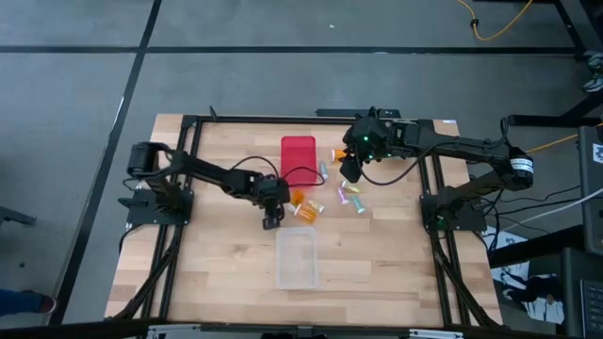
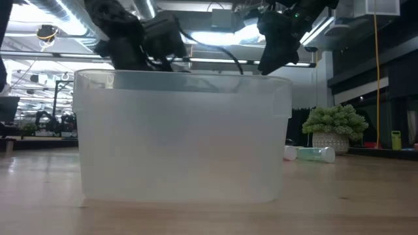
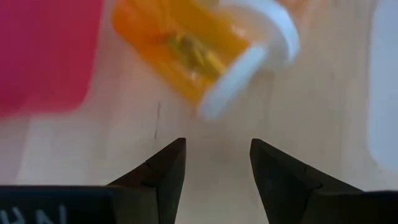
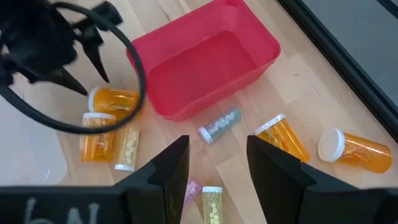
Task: Pick and place medicine bottles into bin by pill shape (circle, oval)
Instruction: Move the large orange pill bottles to the center of the table, then put the small yellow pill bottle into the transparent bin
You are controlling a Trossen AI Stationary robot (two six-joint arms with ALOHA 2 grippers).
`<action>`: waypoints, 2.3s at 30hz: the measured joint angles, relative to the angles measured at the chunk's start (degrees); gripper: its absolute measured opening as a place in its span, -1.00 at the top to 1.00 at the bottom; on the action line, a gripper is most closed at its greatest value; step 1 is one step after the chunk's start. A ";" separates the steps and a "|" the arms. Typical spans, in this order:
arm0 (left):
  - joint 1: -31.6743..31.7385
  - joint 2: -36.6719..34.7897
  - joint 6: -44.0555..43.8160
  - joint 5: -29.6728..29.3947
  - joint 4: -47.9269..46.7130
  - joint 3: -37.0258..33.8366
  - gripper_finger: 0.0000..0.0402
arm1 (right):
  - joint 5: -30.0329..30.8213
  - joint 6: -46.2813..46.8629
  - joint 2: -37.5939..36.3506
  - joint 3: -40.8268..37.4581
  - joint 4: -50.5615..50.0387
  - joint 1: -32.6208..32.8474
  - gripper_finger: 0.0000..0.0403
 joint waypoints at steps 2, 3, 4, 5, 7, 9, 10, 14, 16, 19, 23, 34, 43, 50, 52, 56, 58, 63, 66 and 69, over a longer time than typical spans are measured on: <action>0.32 2.18 1.33 -0.08 2.64 1.84 0.14 | 0.00 0.00 0.00 0.00 0.03 0.00 0.20; 0.46 3.21 2.64 -0.09 4.21 3.14 0.14 | 0.00 -0.01 0.00 0.00 0.01 0.00 0.20; 0.60 4.16 4.24 -0.07 5.22 4.78 0.14 | 0.00 0.00 0.00 0.00 0.01 0.00 0.20; 0.76 4.98 5.97 -0.08 6.04 6.74 0.14 | 0.00 -0.01 0.00 0.00 0.03 -0.02 0.20; 0.95 6.29 8.68 -0.06 7.02 11.34 0.14 | 0.00 -0.02 0.00 0.00 0.03 0.00 0.20; 1.01 6.45 10.63 -0.12 5.28 15.14 0.14 | -0.01 -0.02 0.00 0.00 0.02 -0.01 0.20; 1.12 6.26 11.60 -0.22 2.96 16.81 0.14 | -0.01 -0.06 0.00 0.00 -0.04 -0.02 0.20; 2.25 2.18 10.80 -0.35 -12.74 21.36 0.14 | -0.02 -0.97 0.00 0.00 -0.11 0.00 0.20; 2.94 -1.25 7.38 -0.52 -20.05 21.74 0.14 | 0.00 -1.24 0.00 0.00 -0.55 0.12 0.20; 3.64 -6.20 2.49 -0.61 -29.05 21.10 0.14 | -0.02 -1.33 0.00 0.00 -1.06 0.24 0.20; 3.81 -14.12 0.67 -0.64 -33.84 18.20 0.14 | 0.00 -1.33 0.00 0.00 -1.08 0.24 0.20; 0.88 -40.68 -5.90 -0.71 -25.74 -1.44 0.14 | 0.00 -1.33 0.00 0.00 -0.97 0.24 0.20; 0.50 -62.47 -6.85 -4.24 -13.94 -18.84 0.14 | 0.00 -1.33 0.00 0.00 -0.91 0.24 0.20; 0.54 -79.61 -3.92 -11.67 -5.16 -29.59 0.14 | 0.02 -1.33 0.00 0.00 -0.93 0.26 0.20; 0.54 -83.57 -2.06 -11.64 -0.63 -32.89 0.14 | 0.02 -1.33 0.00 0.00 -0.91 0.26 0.20; 0.54 -90.05 0.99 -11.51 5.88 -38.21 0.14 | 0.02 -1.33 0.00 0.00 -0.91 0.25 0.20; 0.54 -92.50 1.19 -11.51 6.97 -40.08 0.14 | 0.02 -1.32 0.00 0.00 -0.89 0.26 0.20; 0.54 -96.72 1.24 -10.83 9.60 -43.91 0.14 | 0.04 -1.33 0.00 0.00 -0.89 0.26 0.20; 0.54 -97.32 1.25 -10.71 14.09 -46.83 0.14 | 0.04 -1.32 0.00 0.00 -0.87 0.25 0.20; 0.54 -97.37 1.26 -8.50 18.34 -49.40 0.14 | 0.04 -1.31 0.00 0.00 -0.87 0.26 0.20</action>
